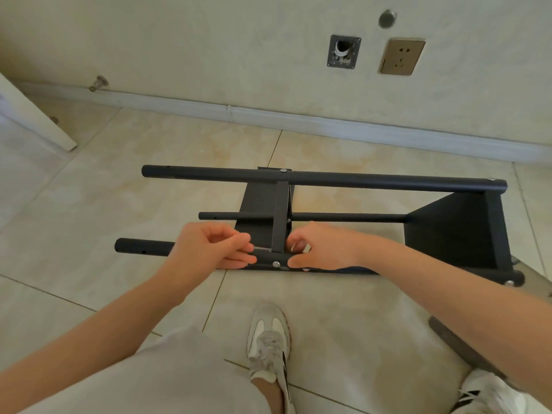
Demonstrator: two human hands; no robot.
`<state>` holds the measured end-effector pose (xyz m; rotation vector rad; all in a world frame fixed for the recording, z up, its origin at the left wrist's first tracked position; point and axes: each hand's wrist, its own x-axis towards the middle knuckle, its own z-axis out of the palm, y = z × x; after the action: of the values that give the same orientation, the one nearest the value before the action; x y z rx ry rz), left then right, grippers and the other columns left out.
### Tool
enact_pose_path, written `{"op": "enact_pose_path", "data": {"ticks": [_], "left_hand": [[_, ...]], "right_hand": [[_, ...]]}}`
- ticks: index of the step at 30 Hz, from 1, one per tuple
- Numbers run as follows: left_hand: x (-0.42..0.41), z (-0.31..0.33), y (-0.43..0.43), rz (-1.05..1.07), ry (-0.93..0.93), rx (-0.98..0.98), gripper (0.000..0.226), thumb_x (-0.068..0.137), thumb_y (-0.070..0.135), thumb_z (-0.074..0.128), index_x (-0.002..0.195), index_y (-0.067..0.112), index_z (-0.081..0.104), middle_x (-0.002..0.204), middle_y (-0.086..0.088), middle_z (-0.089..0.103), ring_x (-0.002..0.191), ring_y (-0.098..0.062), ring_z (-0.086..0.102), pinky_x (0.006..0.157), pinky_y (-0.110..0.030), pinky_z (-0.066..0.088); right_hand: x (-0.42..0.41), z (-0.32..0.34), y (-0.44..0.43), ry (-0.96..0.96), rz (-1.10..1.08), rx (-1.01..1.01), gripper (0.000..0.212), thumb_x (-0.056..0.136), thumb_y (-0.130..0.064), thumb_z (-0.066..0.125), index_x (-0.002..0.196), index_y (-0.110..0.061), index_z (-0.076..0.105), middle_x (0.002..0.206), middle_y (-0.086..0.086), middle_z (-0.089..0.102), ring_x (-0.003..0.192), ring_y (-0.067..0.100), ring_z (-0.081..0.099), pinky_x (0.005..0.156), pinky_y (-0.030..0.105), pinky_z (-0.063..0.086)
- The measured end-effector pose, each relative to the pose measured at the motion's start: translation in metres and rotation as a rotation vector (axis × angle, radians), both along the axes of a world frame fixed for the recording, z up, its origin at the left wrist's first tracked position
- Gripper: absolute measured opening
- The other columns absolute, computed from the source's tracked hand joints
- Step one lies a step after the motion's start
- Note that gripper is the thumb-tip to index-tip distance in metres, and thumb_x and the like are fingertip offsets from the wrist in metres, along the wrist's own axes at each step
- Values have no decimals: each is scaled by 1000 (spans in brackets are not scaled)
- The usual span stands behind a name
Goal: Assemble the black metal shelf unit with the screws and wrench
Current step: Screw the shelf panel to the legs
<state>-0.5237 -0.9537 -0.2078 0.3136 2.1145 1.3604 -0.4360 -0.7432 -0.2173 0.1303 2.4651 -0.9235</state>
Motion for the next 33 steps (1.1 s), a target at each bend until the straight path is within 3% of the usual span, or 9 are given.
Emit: {"op": "enact_pose_path", "data": {"ticks": [6, 9, 11, 14, 19, 24, 29, 33], "left_hand": [[-3, -5, -26, 294, -632, -63, 34, 95, 22, 67, 109, -9, 66, 98, -25, 75, 88, -33, 77, 63, -34, 64], [-4, -13, -32, 433, -798, 57, 40, 99, 27, 62, 115, -9, 60, 104, -30, 72, 91, -39, 75, 66, -42, 64], [-7, -15, -31, 548, -777, 202, 30, 100, 24, 61, 114, -2, 60, 106, -30, 72, 91, -41, 75, 71, -48, 62], [-10, -15, -27, 679, -734, 354, 16, 97, 13, 65, 109, 4, 59, 105, -28, 73, 88, -40, 75, 61, -49, 62], [-11, -16, -15, 668, -697, 398, 7, 98, 1, 60, 105, -1, 60, 103, -28, 72, 84, -37, 75, 54, -47, 61], [-18, -13, -2, 646, -669, 437, 15, 99, 3, 59, 113, 0, 59, 100, -26, 74, 85, -36, 76, 54, -47, 61], [-23, -5, 13, 645, -663, 458, 20, 99, 5, 59, 119, 2, 57, 109, -23, 71, 81, -35, 76, 53, -48, 61], [-28, 5, 25, 642, -628, 460, 24, 99, 6, 60, 122, 3, 55, 112, -23, 69, 92, -38, 73, 52, -47, 61]], "right_hand": [[8, 9, -8, 48, -5, 53, 37, 95, -29, 62, 123, -6, 61, 120, 10, 65, 108, 25, 62, 94, 39, 51], [9, 9, -12, 53, -32, 59, 38, 97, -35, 57, 124, -8, 60, 120, 10, 65, 107, 24, 62, 95, 39, 52], [11, 9, -13, 47, -40, 65, 38, 98, -35, 56, 127, -10, 59, 121, 8, 64, 108, 23, 61, 96, 39, 51], [14, 7, -12, 50, 16, 127, 31, 98, -24, 55, 127, -13, 57, 122, 5, 61, 106, 22, 58, 93, 36, 49], [14, 3, -10, 83, 60, 261, 21, 96, -7, 48, 112, -20, 53, 105, 4, 60, 91, 21, 57, 76, 34, 49], [12, 7, 1, 161, 55, 329, 28, 98, -5, 46, 118, -24, 51, 105, -1, 57, 88, 18, 54, 66, 28, 38], [3, 18, 17, 141, 54, 320, 25, 98, -3, 42, 101, -28, 48, 98, 0, 58, 82, 18, 53, 59, 25, 35], [-1, 29, 29, 152, 37, 335, 22, 100, -8, 40, 107, -24, 52, 104, 4, 60, 91, 24, 56, 71, 34, 45]]}}
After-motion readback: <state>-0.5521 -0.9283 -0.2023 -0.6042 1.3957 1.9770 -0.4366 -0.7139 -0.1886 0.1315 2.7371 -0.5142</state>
